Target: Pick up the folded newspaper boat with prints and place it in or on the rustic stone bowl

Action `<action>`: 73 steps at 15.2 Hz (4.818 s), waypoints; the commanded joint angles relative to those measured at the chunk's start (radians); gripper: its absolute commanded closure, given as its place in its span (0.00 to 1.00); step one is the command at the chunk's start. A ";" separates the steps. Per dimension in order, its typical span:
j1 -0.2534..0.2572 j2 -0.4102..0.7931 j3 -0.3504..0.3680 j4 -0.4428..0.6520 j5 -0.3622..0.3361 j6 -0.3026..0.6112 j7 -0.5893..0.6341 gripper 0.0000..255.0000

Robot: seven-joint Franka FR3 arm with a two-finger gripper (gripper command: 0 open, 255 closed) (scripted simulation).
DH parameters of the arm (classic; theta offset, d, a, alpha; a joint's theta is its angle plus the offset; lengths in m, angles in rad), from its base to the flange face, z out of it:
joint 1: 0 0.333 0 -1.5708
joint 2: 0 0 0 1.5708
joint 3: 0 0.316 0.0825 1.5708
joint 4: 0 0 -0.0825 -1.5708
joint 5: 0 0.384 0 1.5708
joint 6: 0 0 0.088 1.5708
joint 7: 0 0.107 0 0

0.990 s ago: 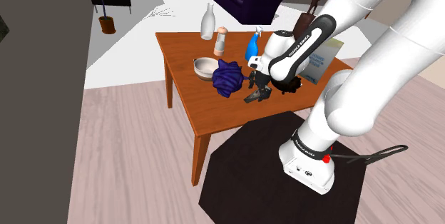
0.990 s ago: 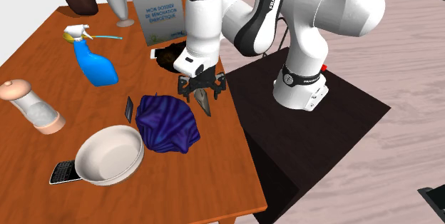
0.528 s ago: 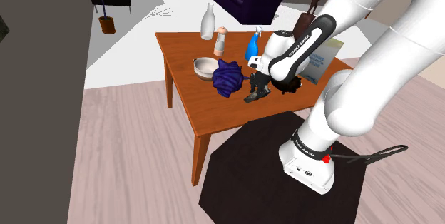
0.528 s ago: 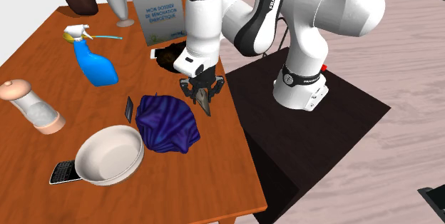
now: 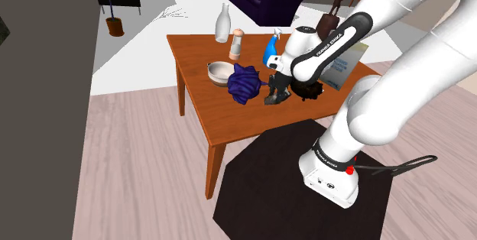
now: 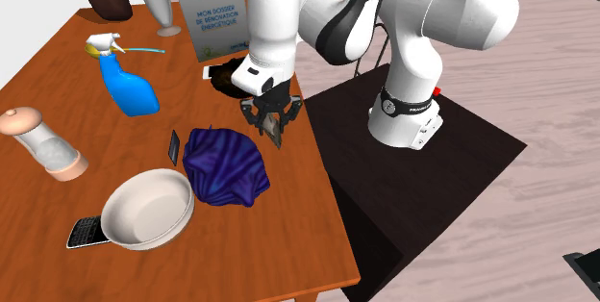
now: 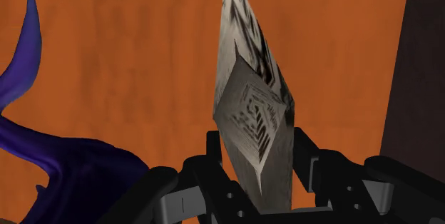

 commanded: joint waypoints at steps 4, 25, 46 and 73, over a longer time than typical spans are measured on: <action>-0.039 -0.128 0.035 0.003 -0.028 -0.131 0.012 1.00; -0.067 -0.488 0.170 0.104 0.052 -0.589 -0.016 1.00; -0.101 -0.303 -0.280 0.404 -0.014 -0.568 -0.501 1.00; -0.033 -0.193 -0.405 0.345 -0.013 -0.394 -0.517 0.00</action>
